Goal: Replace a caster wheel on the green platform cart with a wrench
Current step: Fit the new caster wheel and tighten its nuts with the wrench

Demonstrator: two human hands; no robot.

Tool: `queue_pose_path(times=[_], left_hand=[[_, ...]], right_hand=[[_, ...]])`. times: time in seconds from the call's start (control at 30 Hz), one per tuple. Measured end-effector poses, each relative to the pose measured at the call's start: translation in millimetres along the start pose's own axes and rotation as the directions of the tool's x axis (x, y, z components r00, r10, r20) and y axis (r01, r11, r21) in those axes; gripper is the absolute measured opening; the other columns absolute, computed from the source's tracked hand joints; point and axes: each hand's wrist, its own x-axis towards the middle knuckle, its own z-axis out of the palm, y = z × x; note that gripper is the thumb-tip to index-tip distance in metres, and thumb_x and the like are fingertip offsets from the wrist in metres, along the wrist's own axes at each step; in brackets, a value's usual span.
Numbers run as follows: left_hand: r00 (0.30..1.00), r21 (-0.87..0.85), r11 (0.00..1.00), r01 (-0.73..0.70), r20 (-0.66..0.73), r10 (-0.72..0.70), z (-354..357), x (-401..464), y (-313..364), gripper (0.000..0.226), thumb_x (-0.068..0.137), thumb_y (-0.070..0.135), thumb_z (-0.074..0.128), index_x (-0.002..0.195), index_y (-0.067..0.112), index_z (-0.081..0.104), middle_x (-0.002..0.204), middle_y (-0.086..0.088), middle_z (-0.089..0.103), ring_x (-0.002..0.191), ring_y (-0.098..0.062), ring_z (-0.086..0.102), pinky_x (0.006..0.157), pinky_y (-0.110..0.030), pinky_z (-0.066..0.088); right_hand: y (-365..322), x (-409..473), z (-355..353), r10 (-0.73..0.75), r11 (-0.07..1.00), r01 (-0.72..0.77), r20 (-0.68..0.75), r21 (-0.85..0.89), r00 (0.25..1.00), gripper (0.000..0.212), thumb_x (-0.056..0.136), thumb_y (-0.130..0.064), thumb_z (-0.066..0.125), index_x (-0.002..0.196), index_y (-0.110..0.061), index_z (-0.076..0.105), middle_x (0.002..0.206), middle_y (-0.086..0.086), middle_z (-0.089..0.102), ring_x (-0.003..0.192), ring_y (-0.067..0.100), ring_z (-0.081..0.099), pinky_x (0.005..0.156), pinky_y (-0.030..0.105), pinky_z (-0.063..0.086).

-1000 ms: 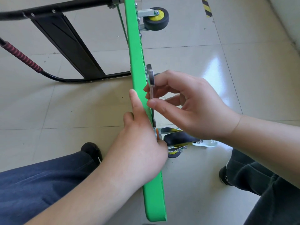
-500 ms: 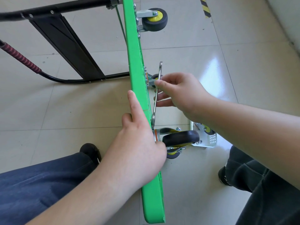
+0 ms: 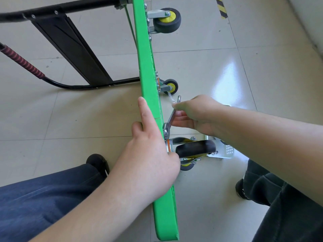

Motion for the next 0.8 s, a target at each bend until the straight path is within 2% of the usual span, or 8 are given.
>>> queue_pose_path(times=[0.1, 0.17, 0.3, 0.37, 0.5, 0.57, 0.67, 0.8], left_hand=[[1.0, -0.001, 1.0, -0.005, -0.002, 0.005, 0, -1, 0, 0.12, 0.093, 0.031, 0.06, 0.147, 0.034, -0.047, 0.158, 0.006, 0.021, 0.082, -0.024, 0.06, 0.064, -0.033, 0.041], [1.0, -0.002, 1.0, -0.004, -0.001, 0.004, -1, -1, 0, 0.12, 0.093, 0.031, 0.06, 0.146, 0.034, -0.047, 0.159, 0.008, 0.02, 0.083, -0.024, 0.06, 0.064, -0.033, 0.041], [1.0, -0.007, 1.0, -0.005, 0.0, 0.005, -1, -1, 1, 0.121, 0.093, 0.031, 0.061, 0.146, 0.034, -0.048, 0.158, 0.009, 0.02, 0.085, -0.025, 0.062, 0.065, -0.035, 0.041], [1.0, -0.005, 1.0, -0.009, -0.002, 0.009, 0, -1, 1, 0.121, 0.093, 0.031, 0.062, 0.147, 0.033, -0.047, 0.158, 0.008, 0.021, 0.087, -0.026, 0.062, 0.066, -0.035, 0.043], [1.0, -0.002, 1.0, -0.014, -0.007, 0.014, 0, -2, 0, 0.121, 0.093, 0.033, 0.062, 0.147, 0.033, -0.047, 0.158, 0.007, 0.022, 0.087, -0.026, 0.061, 0.069, -0.037, 0.045], [1.0, -0.002, 1.0, -0.015, -0.006, 0.015, 0, -2, 0, 0.121, 0.093, 0.033, 0.062, 0.146, 0.033, -0.047, 0.159, 0.006, 0.022, 0.088, -0.026, 0.062, 0.07, -0.037, 0.046], [1.0, 0.0, 1.0, -0.012, -0.006, 0.012, 0, -1, 0, 0.122, 0.093, 0.033, 0.062, 0.146, 0.034, -0.047, 0.159, 0.006, 0.021, 0.088, -0.026, 0.062, 0.069, -0.037, 0.046], [1.0, -0.009, 1.0, -0.001, -0.003, 0.001, 1, 0, 0, 0.123, 0.092, 0.032, 0.064, 0.148, 0.033, -0.046, 0.158, 0.005, 0.022, 0.088, -0.025, 0.059, 0.069, -0.034, 0.044]], right_hand=[[-8, -6, -2, -0.107, 0.994, 0.108, -0.029, 0.02, 0.994, 0.022, 0.1, -0.008, 0.064, 0.112, 0.01, 0.062, 0.064, 0.013, 0.072, 0.06, 0.028, 0.075, 0.058, 0.032, 0.062], [-12, -11, -1, -0.216, 0.976, 0.215, -0.04, -0.024, 0.976, 0.024, 0.101, -0.011, 0.064, 0.115, 0.008, 0.061, 0.061, 0.009, 0.071, 0.062, 0.028, 0.076, 0.064, 0.035, 0.064], [-14, -15, -1, -0.348, 0.933, 0.339, -0.062, -0.123, 0.935, 0.023, 0.101, -0.019, 0.064, 0.104, 0.004, 0.066, 0.049, -0.003, 0.066, 0.061, 0.025, 0.075, 0.075, 0.043, 0.065], [-13, -15, -2, -0.336, 0.939, 0.328, -0.071, -0.107, 0.939, 0.022, 0.101, -0.019, 0.065, 0.105, 0.002, 0.065, 0.05, -0.002, 0.066, 0.062, 0.025, 0.076, 0.075, 0.044, 0.065], [-12, -14, -6, -0.217, 0.974, 0.222, -0.098, 0.038, 0.971, 0.02, 0.101, -0.011, 0.062, 0.112, 0.005, 0.061, 0.064, 0.009, 0.069, 0.064, 0.029, 0.077, 0.073, 0.043, 0.066], [-15, -14, -10, -0.247, 0.967, 0.254, -0.134, 0.036, 0.96, 0.021, 0.102, -0.011, 0.061, 0.114, 0.006, 0.06, 0.077, 0.014, 0.067, 0.064, 0.026, 0.076, 0.072, 0.041, 0.066], [-24, -20, -11, -0.456, 0.89, 0.455, -0.108, -0.043, 0.883, 0.017, 0.101, -0.013, 0.063, 0.11, 0.002, 0.063, 0.089, 0.017, 0.066, 0.066, 0.019, 0.073, 0.071, 0.037, 0.065], [-34, -46, -6, -0.742, 0.643, 0.749, 0.11, -0.163, 0.661, 0.005, 0.1, -0.01, 0.065, 0.104, -0.007, 0.066, 0.092, 0.011, 0.067, 0.072, 0.017, 0.07, 0.07, 0.035, 0.064]])
